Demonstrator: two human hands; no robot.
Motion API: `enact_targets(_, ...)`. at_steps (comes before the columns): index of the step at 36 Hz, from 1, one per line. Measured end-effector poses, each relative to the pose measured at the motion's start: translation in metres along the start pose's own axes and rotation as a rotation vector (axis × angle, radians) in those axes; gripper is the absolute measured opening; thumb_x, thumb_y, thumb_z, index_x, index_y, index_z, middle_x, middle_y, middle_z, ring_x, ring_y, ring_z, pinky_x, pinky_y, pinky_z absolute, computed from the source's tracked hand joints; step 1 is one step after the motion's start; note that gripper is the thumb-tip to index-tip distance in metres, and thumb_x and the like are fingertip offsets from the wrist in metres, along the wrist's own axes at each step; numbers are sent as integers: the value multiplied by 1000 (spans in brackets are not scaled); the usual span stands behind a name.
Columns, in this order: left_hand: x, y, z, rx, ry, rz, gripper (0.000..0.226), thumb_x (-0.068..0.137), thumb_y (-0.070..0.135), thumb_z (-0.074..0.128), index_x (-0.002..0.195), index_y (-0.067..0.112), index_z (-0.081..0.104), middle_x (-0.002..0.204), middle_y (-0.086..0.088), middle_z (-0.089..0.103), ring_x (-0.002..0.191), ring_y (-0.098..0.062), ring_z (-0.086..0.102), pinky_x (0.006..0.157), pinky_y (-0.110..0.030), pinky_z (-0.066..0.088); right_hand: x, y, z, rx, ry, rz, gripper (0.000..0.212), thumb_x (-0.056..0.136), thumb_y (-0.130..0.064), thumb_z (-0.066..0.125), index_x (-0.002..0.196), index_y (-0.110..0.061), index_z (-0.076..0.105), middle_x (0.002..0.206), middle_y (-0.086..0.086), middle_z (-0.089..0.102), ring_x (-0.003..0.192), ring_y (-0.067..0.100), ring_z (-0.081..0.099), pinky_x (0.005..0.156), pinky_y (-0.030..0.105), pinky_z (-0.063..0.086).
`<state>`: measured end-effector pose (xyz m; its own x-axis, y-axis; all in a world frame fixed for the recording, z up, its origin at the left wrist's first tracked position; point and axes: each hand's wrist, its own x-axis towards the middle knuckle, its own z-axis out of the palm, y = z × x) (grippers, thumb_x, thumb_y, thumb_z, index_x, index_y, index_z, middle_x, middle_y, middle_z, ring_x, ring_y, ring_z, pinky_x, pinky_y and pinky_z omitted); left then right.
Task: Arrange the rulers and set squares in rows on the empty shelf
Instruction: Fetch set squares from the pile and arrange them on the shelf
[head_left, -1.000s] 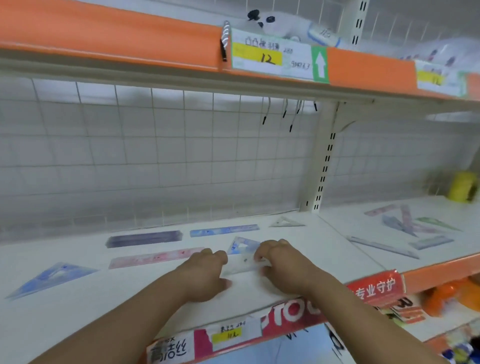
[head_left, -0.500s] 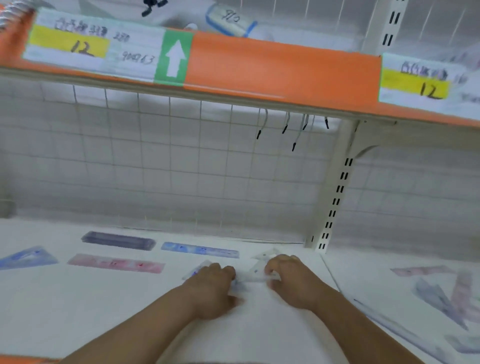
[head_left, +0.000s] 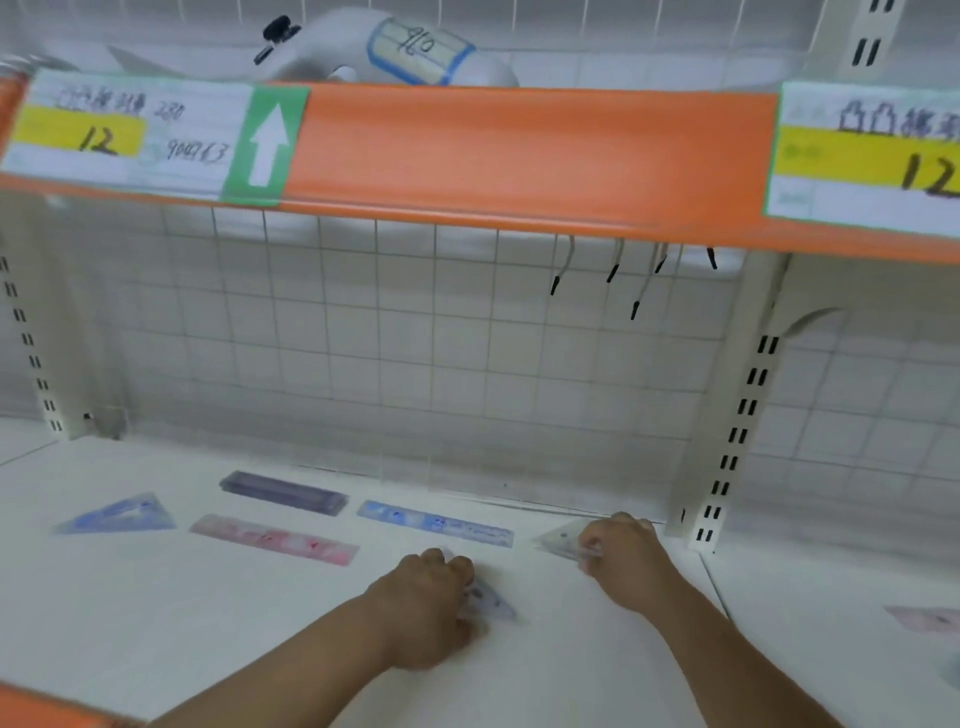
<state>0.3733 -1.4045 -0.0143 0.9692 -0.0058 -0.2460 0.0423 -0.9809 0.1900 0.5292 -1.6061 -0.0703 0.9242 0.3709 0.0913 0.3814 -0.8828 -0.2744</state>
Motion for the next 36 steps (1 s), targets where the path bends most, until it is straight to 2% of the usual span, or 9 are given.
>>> enact_targets(2,0,-2,0,2,-1,-5,56,95,47,47,143,21,32,141,-8,36,130,-25,36,104,-32,33,4,5,1,1,-8,-6,6,84,-32,58,85,-38,60,105,-3,61,114,22,50,88,29,37)
enact_targets(5,0,-4,1,6,3,-5,57,95,48,46,143,21,32,142,-8,35,131,-25,35,105,-31,33,3,6,0,-11,-42,-32,27,90,-33,56,116,-28,62,118,-3,58,121,17,47,98,26,30)
enact_targets(6,0,-4,0,8,4,-5,57,95,48,46,143,21,32,142,-8,35,131,-25,35,104,-31,33,4,7,1,-3,-32,-35,30,91,-32,56,119,-26,61,120,-3,57,121,18,46,100,27,33)
enact_targets(12,-1,-6,2,18,-6,-18,54,95,46,47,141,22,35,135,-7,40,126,-24,39,103,-35,36,1,5,5,2,32,-64,22,93,-19,54,110,-26,66,100,-6,45,113,19,49,92,24,39)
enact_targets(18,0,-9,1,1,-6,-24,52,94,44,48,139,23,36,133,-6,41,125,-23,40,102,-35,38,-3,1,3,-48,29,-66,21,95,-16,48,103,-29,62,99,-6,42,94,12,42,78,19,33)
enact_targets(23,-3,-10,5,17,-33,-31,57,93,49,47,142,23,33,136,-7,39,127,-24,38,104,-37,37,-10,-5,-1,-66,9,-41,18,94,-12,48,93,-29,54,100,-3,43,92,13,44,80,20,38)
enact_targets(28,-8,-9,7,54,-89,-33,58,93,51,47,141,21,35,140,-8,35,129,-26,37,105,-39,36,-19,-10,-8,-86,33,-63,13,93,-20,50,99,-25,60,103,-3,43,108,19,49,81,24,42)
enact_targets(31,-10,-8,8,58,-82,-37,59,91,52,49,140,21,36,140,-8,36,129,-26,36,106,-38,36,-30,-18,-13,-67,53,-80,21,94,-24,54,112,-21,61,116,-1,47,115,18,44,88,26,45)
enact_targets(36,-14,-1,10,65,-68,-41,59,92,52,48,140,20,36,139,-9,36,131,-27,35,105,-37,35,-55,-41,-24,-65,23,-107,24,97,-33,48,115,-22,60,122,-3,49,118,15,45,92,26,41)
